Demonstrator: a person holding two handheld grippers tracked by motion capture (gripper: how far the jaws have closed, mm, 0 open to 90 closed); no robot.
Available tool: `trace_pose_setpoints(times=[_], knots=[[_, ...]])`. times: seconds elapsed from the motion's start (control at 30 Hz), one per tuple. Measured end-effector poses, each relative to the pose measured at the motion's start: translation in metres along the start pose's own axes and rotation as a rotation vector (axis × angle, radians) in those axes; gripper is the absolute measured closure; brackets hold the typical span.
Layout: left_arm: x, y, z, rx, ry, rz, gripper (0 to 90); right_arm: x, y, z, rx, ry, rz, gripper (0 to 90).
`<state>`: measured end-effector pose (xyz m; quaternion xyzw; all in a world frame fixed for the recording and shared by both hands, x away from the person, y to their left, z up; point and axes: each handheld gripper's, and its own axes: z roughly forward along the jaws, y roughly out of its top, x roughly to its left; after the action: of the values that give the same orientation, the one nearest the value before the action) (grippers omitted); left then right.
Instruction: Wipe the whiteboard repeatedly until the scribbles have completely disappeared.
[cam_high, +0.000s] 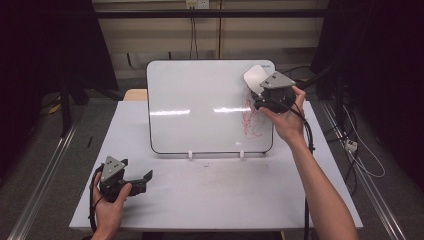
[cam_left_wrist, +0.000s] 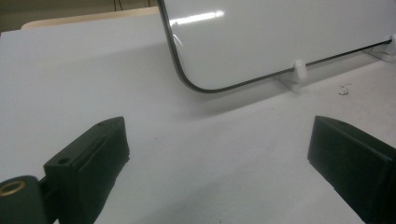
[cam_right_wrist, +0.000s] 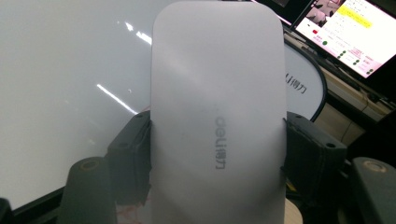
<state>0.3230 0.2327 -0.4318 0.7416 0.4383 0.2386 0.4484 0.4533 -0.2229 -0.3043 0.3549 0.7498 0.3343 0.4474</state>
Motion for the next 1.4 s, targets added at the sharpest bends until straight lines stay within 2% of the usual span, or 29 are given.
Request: trace_pose_setpoints(times=[0.67,1.1,1.4], knots=[[0.001,0.000,-0.001,-0.002,-0.001,0.002,5.1,0.005,-0.003,0.018,0.063,-0.056,-0.048,31.6],[0.002,0.000,-0.002,-0.003,0.000,0.003,5.1,0.006,-0.005,0.021,0.070,-0.058,-0.042,31.7],[0.001,0.000,-0.003,-0.008,0.005,0.001,5.1,0.016,-0.011,0.020,0.079,-0.042,-0.058,31.7]])
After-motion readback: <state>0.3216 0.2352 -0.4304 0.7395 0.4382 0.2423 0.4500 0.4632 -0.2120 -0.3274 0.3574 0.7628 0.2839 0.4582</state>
